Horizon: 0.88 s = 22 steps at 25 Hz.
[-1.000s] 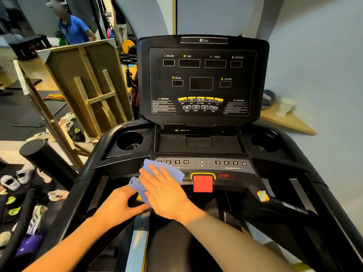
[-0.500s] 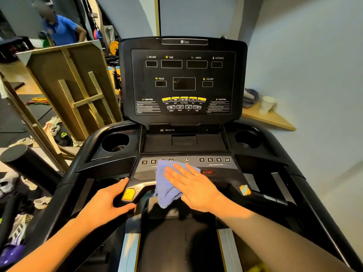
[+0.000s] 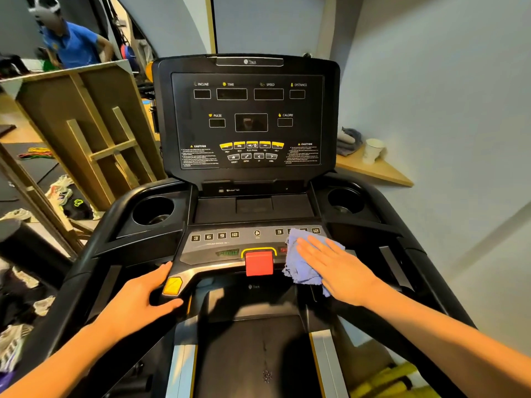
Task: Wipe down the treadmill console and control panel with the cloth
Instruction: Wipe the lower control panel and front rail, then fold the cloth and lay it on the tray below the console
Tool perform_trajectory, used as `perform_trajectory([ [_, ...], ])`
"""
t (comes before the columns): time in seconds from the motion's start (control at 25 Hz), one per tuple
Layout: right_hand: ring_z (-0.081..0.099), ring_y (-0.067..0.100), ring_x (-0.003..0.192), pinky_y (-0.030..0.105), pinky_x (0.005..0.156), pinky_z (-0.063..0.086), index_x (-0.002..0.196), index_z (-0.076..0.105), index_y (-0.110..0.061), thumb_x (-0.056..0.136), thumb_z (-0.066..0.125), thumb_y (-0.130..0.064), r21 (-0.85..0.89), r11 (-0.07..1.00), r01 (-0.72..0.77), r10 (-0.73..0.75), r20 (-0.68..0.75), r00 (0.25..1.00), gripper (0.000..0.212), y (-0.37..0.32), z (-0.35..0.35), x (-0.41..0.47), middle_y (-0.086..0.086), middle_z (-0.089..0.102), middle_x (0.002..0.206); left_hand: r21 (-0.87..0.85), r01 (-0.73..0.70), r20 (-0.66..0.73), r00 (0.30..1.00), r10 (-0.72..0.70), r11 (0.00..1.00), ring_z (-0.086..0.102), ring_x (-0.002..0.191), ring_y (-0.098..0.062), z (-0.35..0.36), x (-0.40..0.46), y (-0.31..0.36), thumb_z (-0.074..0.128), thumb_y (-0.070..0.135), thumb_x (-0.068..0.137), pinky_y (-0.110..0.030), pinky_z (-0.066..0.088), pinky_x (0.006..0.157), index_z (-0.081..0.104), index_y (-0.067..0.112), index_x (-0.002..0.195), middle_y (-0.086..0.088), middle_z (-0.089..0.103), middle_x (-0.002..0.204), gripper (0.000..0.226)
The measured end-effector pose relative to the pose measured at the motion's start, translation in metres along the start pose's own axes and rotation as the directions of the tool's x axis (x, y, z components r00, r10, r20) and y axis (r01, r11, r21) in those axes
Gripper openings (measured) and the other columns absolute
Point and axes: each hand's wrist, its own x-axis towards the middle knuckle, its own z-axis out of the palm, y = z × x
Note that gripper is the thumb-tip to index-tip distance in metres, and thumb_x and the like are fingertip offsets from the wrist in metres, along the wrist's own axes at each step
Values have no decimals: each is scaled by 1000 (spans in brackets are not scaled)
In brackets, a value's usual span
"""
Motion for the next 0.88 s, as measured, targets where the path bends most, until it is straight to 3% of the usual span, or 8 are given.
perform_trajectory([
  [0.12, -17, 13, 149, 36, 120, -6, 155, -7, -18, 86, 60, -22, 15, 1000, 3, -3, 13, 1000, 97, 3, 1, -2, -4, -11, 164, 13, 6, 2, 1000, -6, 1000, 45, 137, -7, -3, 1, 2, 79, 50, 74, -32, 37, 115, 29, 28, 153, 9, 48, 150, 96],
  [0.32, -12, 8, 149, 32, 121, -7, 156, -4, -21, 89, 44, -24, 97, 995, -11, 14, -34, 999, 82, 4, -10, -12, -9, -8, 163, 61, 31, 18, 999, -32, 998, 45, 134, -6, -7, 0, 14, 77, 52, 76, -29, 38, 111, 36, 25, 151, 7, 48, 149, 90],
  [0.4, -10, 4, 149, 30, 121, -6, 157, 1, -24, 96, 37, -38, 168, 986, -20, 33, -71, 997, 72, 3, -16, -12, -14, -4, 163, 215, -8, -138, 990, 39, 976, 60, 123, -13, -13, 4, 34, 64, 58, 78, -34, 52, 97, 55, 25, 139, 3, 63, 136, 70],
  [0.52, 1, 2, 149, 26, 120, -5, 156, 16, -27, 99, 20, -57, 251, 967, -34, 59, -93, 994, 65, 3, -17, -6, -15, 12, 162, 407, -186, -262, 914, 309, 894, 73, 78, -21, -11, 26, 85, 49, 50, 86, -34, 56, 61, 72, 25, 99, 5, 75, 90, 36],
  [0.6, 9, 2, 148, 28, 122, 0, 154, 26, -26, 100, 33, -50, 323, 945, -52, 95, -117, 989, 60, 5, -14, -3, -14, 20, 159, 394, -335, -173, 888, 427, 856, 67, 73, -19, 3, 48, 131, 48, 46, 89, -34, 53, 58, 67, 24, 90, 7, 67, 80, 29],
  [0.72, 23, 5, 144, 29, 121, 18, 147, 42, -24, 95, 61, -36, 448, 885, -127, 222, -168, 960, 57, 6, -11, -7, -14, 29, 155, 273, -535, 39, 836, 547, 799, 60, 88, -20, 51, 74, 185, 52, 42, 88, -39, 54, 68, 65, 20, 101, 3, 62, 92, 28],
  [0.8, 36, 12, 141, 19, 111, 26, 144, 46, -22, 93, 65, -35, 457, 873, -172, 283, -186, 941, 56, 4, -12, -10, -9, 38, 154, 265, -633, 111, 770, 629, 728, 56, 94, -23, 87, 84, 208, 57, 42, 86, -40, 52, 72, 65, 18, 105, -1, 62, 101, 33],
  [0.88, 38, 10, 140, 12, 105, 23, 147, 41, -26, 92, 64, -39, 445, 880, -167, 280, -202, 938, 62, 1, -16, -13, -11, 37, 154, 302, -666, 135, 738, 661, 682, 55, 98, -24, 113, 91, 222, 61, 48, 83, -39, 49, 74, 64, 16, 109, -3, 62, 108, 41],
])
